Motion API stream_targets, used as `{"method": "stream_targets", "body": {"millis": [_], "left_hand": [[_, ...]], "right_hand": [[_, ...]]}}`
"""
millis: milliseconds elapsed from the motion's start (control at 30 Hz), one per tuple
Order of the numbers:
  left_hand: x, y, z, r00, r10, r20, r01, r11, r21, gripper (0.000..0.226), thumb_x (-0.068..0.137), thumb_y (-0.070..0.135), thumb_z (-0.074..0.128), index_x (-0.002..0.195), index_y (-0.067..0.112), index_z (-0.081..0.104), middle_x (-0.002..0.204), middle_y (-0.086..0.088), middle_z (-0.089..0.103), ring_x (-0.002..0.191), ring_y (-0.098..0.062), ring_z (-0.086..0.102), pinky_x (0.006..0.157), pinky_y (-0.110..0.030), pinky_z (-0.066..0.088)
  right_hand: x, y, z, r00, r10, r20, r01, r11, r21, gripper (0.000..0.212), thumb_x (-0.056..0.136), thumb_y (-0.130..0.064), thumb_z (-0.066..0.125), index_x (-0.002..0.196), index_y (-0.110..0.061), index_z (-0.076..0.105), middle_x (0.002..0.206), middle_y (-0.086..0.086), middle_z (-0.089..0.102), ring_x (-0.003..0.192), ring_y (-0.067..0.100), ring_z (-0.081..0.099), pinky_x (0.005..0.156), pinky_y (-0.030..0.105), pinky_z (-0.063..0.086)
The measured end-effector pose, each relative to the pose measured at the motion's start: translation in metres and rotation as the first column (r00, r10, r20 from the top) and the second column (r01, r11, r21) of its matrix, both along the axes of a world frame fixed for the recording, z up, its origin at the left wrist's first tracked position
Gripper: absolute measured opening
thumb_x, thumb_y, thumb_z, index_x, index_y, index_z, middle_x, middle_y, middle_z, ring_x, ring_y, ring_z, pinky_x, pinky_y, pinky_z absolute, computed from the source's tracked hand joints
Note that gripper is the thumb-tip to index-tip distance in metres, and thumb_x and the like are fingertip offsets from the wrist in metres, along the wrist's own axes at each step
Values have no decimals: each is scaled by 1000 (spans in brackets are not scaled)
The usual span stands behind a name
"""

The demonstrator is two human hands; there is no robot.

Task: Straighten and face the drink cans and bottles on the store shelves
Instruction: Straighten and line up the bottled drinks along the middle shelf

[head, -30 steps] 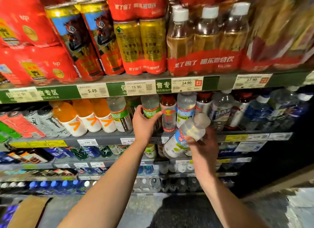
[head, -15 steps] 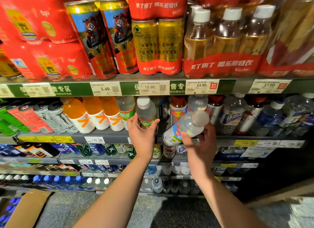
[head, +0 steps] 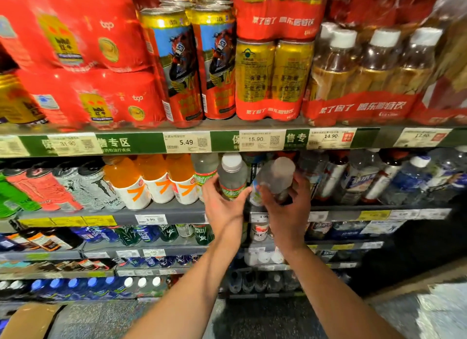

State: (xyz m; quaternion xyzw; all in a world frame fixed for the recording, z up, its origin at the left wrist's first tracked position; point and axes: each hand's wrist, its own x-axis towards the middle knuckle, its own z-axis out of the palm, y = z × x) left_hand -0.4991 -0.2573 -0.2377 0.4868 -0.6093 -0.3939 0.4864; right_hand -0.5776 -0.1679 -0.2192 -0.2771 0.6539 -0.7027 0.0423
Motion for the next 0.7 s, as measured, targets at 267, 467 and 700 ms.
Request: {"method": "stream_targets", "body": {"millis": [267,467,700], "left_hand": [[10,-13,0,982,-175,-69,160,970,-184,56,69,17,90,116,8,61,110,-4,62,104,-28,58,90,-42,50],[17,-19,6,978,-176,-116,142,956,-258,44,69,19,89,104,28,63,99,15,62,89,-5,57,77,-28,48],[17,-17,-4,978,-191,80,198,977,-85,69,76,49,76,134,37,42,129,10,57,115,-12,53,88,-28,42]], "right_hand": [[7,-32,4,978,-162,-128,182,971,157,64,75,-40,80,132,-32,52,124,-7,56,114,10,55,95,34,51],[13,-50,12,929,-240,-282,313,915,253,70,74,-34,82,134,-15,53,130,11,50,115,21,52,91,19,40],[15,-54,10,911,-228,-342,336,893,298,68,82,-33,75,139,-9,46,137,16,45,126,37,48,101,46,46]]}}
